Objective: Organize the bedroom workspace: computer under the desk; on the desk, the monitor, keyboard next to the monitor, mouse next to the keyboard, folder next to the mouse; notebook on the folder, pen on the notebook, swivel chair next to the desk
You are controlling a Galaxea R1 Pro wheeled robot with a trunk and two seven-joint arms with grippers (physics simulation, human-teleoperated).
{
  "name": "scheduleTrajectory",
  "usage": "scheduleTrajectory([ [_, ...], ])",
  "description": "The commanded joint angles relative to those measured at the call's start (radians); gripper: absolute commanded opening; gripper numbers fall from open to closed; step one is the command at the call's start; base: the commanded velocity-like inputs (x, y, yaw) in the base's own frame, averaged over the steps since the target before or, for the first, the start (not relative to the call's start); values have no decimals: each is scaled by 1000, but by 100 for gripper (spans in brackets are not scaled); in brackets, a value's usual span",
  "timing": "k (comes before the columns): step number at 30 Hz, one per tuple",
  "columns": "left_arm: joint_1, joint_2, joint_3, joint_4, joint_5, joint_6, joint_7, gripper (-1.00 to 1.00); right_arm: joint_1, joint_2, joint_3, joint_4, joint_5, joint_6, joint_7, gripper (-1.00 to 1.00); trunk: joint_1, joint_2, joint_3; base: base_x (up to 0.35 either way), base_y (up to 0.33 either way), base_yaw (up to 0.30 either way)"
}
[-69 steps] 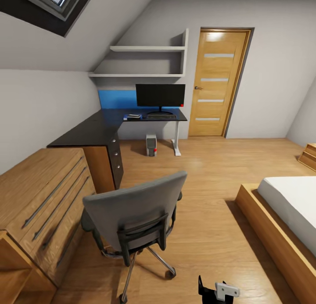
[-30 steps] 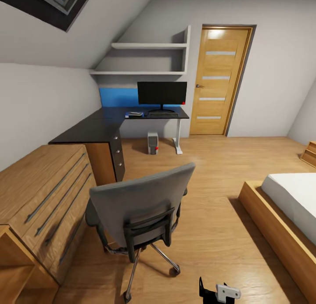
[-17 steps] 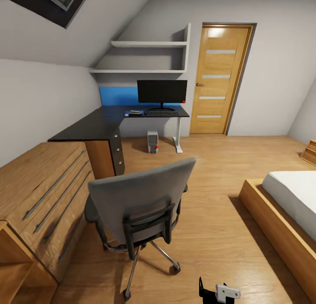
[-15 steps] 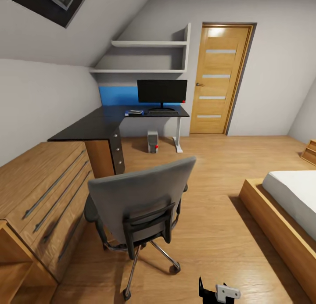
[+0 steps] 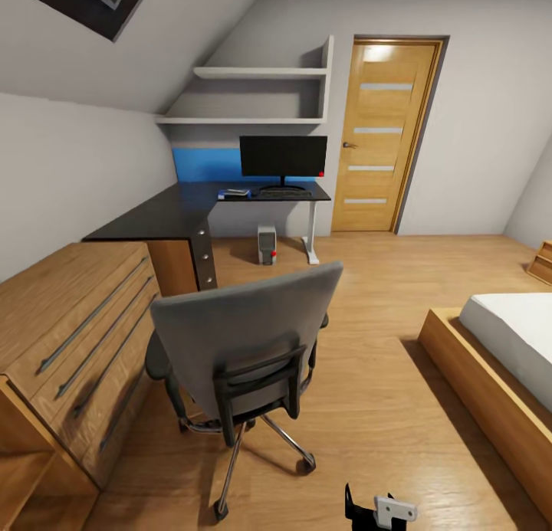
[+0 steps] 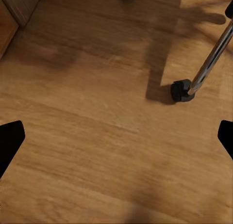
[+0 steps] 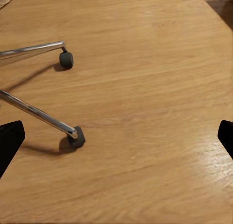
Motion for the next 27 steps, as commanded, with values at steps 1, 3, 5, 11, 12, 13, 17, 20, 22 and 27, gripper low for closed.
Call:
scheduleTrajectory([
  [1,-1,-1,8,-11,-6,-2,-3,100,-1,3,9,0,-1,-1,-10,100,4,-8,-4,0,0,0],
  [3,-1,-2,8,-34,-4,2,1,100,-1,11,9,-1,1,-1,-12,100,11,-22,-10,0,0,0],
  [5,0,-4,8,-56,-4,7,6,100,-1,21,8,-1,2,1,-13,100,19,-36,-17,0,0,0],
  [11,-1,-9,5,-166,-2,53,39,100,-2,41,6,-8,4,23,-16,100,42,-78,-35,0,0,0],
  [12,-1,-11,5,-191,-2,70,44,100,-2,43,6,-10,4,28,-16,100,46,-85,-39,0,0,0],
  [13,-1,-13,4,-218,-2,91,49,100,-2,45,6,-13,4,34,-16,100,50,-92,-42,0,0,0],
  [17,-1,-31,-1,-359,-2,247,62,100,-7,51,6,-64,11,65,-31,100,65,-120,-54,0,0,0],
  [20,0,-45,-10,-439,-1,345,65,100,-13,50,6,-115,18,100,-64,100,77,-141,-64,0,0,0],
  [22,0,-55,-22,-483,-1,392,66,100,-17,50,6,-149,25,135,-94,100,84,-155,-70,0,0,0],
  [27,0,-72,-85,-580,0,457,72,100,-24,51,6,-257,85,235,-179,100,103,-190,-86,0,0,0],
])
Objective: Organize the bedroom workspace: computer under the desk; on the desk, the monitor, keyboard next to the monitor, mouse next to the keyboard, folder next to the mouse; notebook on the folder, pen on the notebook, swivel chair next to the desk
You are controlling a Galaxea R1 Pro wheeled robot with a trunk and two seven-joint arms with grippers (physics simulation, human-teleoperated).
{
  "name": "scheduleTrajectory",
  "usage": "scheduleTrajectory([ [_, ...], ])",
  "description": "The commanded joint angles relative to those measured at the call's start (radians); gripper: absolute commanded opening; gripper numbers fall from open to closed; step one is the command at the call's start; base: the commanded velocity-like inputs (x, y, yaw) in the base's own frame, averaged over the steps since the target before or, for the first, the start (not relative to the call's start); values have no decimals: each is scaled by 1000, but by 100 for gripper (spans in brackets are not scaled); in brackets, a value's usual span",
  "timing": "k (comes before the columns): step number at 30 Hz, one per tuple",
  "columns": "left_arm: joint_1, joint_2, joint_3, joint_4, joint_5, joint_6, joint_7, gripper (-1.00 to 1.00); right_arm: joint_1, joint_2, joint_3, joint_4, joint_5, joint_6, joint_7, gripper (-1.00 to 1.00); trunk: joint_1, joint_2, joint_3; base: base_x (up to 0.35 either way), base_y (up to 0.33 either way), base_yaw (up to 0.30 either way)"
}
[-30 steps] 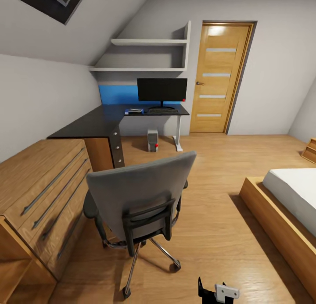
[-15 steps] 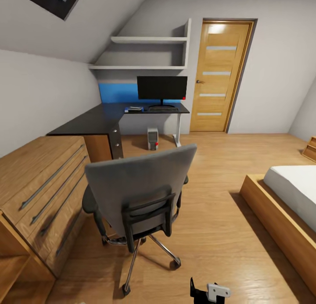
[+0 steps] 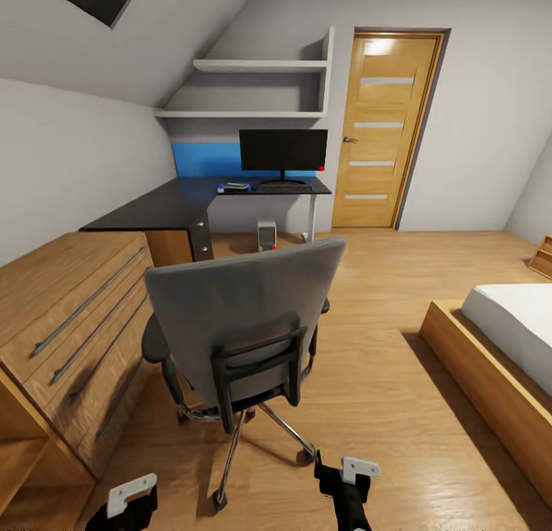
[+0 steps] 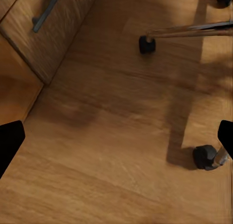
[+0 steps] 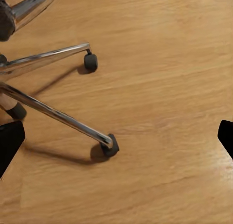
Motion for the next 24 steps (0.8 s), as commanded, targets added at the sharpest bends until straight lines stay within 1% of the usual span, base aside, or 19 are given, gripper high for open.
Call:
scheduleTrajectory([
  [1,-1,-3,-19,-18,-8,12,3,100,-2,0,8,-37,25,15,-27,100,4,-8,-4,0,0,0],
  [2,-1,-5,-27,-24,-7,17,4,100,-3,0,8,-53,41,23,-36,100,8,-15,-7,0,0,0],
  [3,-2,-7,-41,-34,-2,29,5,100,-4,1,7,-82,73,35,-53,100,11,-22,-10,0,0,0],
  [5,-2,-9,-51,-43,2,38,6,100,-4,2,7,-106,101,46,-71,100,19,-36,-17,0,0,0],
  [6,-4,-11,-61,-61,7,50,7,100,-5,3,7,-141,134,69,-94,100,23,-43,-20,0,0,0],
  [8,-6,-15,-67,-79,9,57,7,100,-5,3,8,-167,147,88,-104,100,31,-57,-26,0,0,0],
  [9,-9,-21,-76,-101,10,66,7,100,-5,3,8,-194,155,108,-111,100,34,-64,-29,0,0,0],
  [11,-13,-26,-107,-165,11,108,7,100,-5,3,9,-246,164,144,-118,100,42,-78,-35,0,0,0],
  [13,-14,-26,-126,-202,13,143,7,100,-5,2,10,-271,167,158,-120,100,50,-92,-42,0,0,0],
  [14,-15,-26,-140,-233,19,182,7,100,-5,2,10,-294,168,171,-121,100,54,-99,-45,0,0,0],
  [15,-15,-26,-146,-245,26,201,7,100,-5,2,9,-305,169,178,-122,100,57,-106,-48,0,0,0],
  [16,-16,-26,-155,-265,49,232,7,100,-5,1,9,-320,169,191,-123,100,61,-113,-51,0,0,0],
  [18,-18,-26,-162,-283,78,252,7,100,-5,0,9,-331,170,202,-123,100,69,-127,-57,0,0,0],
  [19,-19,-26,-173,-305,104,266,6,100,-5,-1,9,-337,170,209,-123,100,73,-134,-61,0,0,0],
  [22,-20,-26,-202,-329,128,276,5,100,-5,-4,8,-343,170,215,-123,100,84,-155,-70,0,0,0],
  [23,-20,-26,-221,-335,138,279,5,100,-5,-6,7,-345,171,217,-123,100,84,-155,-70,0,0,0],
  [24,-21,-26,-227,-336,142,280,5,100,-5,-7,7,-345,171,217,-123,100,84,-155,-70,0,0,0],
])
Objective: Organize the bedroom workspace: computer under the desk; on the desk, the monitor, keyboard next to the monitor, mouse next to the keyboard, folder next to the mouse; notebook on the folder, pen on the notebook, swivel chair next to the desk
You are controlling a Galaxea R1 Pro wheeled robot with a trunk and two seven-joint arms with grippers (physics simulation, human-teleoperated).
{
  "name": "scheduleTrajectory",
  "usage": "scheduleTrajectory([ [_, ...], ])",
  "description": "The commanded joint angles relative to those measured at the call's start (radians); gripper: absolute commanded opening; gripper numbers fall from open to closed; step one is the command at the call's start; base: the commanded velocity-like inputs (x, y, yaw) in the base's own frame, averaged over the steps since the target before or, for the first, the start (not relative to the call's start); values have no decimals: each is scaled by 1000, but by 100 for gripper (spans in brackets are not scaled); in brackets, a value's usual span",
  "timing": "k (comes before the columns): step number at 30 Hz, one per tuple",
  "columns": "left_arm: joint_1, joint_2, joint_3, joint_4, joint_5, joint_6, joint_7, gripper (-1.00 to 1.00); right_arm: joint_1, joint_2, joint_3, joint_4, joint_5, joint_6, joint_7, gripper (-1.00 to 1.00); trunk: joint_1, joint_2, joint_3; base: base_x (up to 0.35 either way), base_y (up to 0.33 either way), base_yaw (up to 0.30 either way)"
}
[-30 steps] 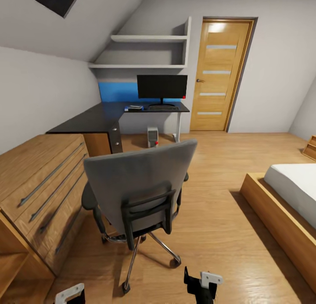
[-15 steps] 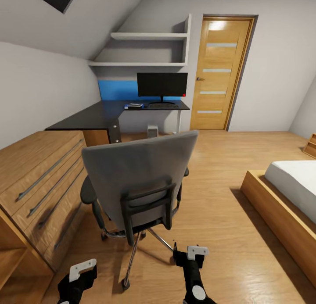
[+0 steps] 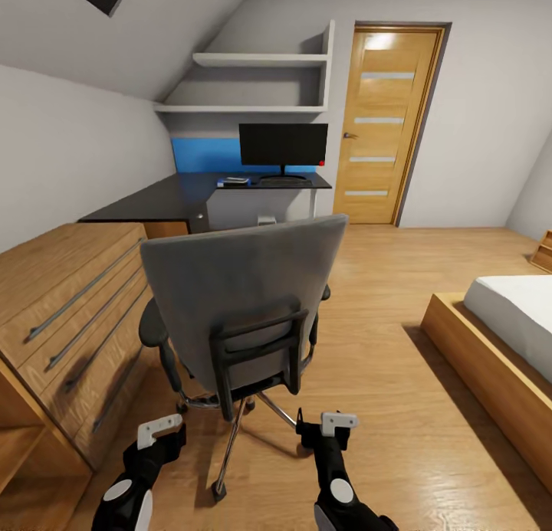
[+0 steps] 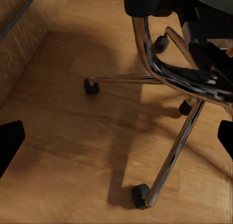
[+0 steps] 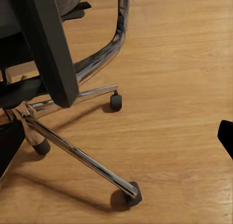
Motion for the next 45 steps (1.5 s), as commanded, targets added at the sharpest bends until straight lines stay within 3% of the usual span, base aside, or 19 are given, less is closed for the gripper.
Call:
scheduleTrajectory([
  [1,-1,-1,-4,0,-6,5,0,100,-1,-2,5,0,-10,-6,-4,100,0,0,-1,0,0,0],
  [4,-1,-1,-17,20,1,-8,-1,100,-1,-12,5,1,-11,-7,0,100,0,0,-1,0,0,0],
  [12,-1,-1,-32,142,0,-215,-1,100,1,-40,10,7,23,-10,6,100,0,0,-1,12,0,0],
  [15,-1,-1,-35,165,-1,-250,-1,100,2,-45,12,7,34,-10,6,100,0,0,-1,154,0,0],
  [29,-2,-1,-35,184,1,-274,-7,100,6,-59,14,8,42,-60,8,100,0,0,-1,122,2,0],
  [39,-1,-1,-35,185,1,-275,-10,100,6,-64,14,37,43,-77,81,100,0,0,-1,102,153,0],
  [45,-2,-1,-35,187,0,-275,-10,100,6,-69,14,44,43,-97,87,100,0,0,-1,8,38,0],
])
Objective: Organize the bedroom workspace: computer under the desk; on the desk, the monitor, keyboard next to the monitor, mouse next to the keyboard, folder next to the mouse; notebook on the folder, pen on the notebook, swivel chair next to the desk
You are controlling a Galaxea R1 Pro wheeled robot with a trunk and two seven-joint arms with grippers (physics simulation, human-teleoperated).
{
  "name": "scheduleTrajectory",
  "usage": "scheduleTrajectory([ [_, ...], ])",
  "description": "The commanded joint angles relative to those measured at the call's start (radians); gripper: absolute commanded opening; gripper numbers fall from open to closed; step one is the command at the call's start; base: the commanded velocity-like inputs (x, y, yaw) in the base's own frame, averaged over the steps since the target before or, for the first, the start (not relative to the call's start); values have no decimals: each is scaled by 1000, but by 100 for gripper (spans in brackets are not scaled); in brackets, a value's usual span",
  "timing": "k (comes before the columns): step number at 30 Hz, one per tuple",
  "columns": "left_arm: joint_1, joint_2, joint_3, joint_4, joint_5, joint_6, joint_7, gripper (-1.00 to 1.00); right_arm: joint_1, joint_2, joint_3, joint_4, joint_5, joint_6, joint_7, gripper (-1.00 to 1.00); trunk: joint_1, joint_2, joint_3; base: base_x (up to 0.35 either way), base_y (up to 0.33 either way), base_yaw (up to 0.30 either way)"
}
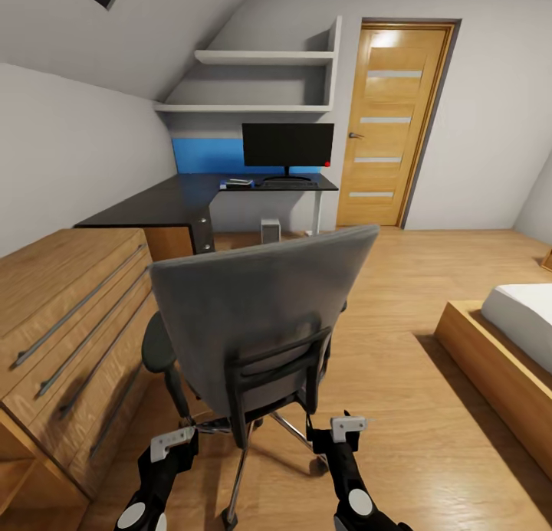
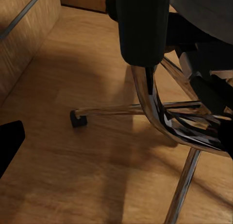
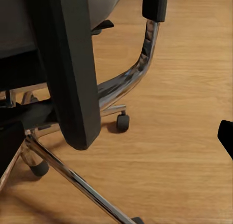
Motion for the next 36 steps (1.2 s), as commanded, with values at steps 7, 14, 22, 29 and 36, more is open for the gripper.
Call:
scheduleTrajectory([
  [7,0,-1,2,0,-8,0,2,100,-1,-2,6,1,-10,-9,-5,100,0,0,-1,88,4,0],
  [14,0,-1,2,0,-8,1,2,100,-1,-3,6,7,-10,-10,0,100,0,0,-1,51,1,0],
  [22,0,-1,2,-1,-8,0,2,100,-1,-3,6,16,-2,-15,3,100,0,0,-1,5,38,0],
  [29,0,-1,2,-1,-8,0,1,100,-1,-3,6,20,2,-15,3,100,0,0,-1,2,258,0],
  [36,0,-1,2,-1,-8,0,1,100,-1,-3,6,29,3,-15,3,100,0,0,-1,55,190,0],
])
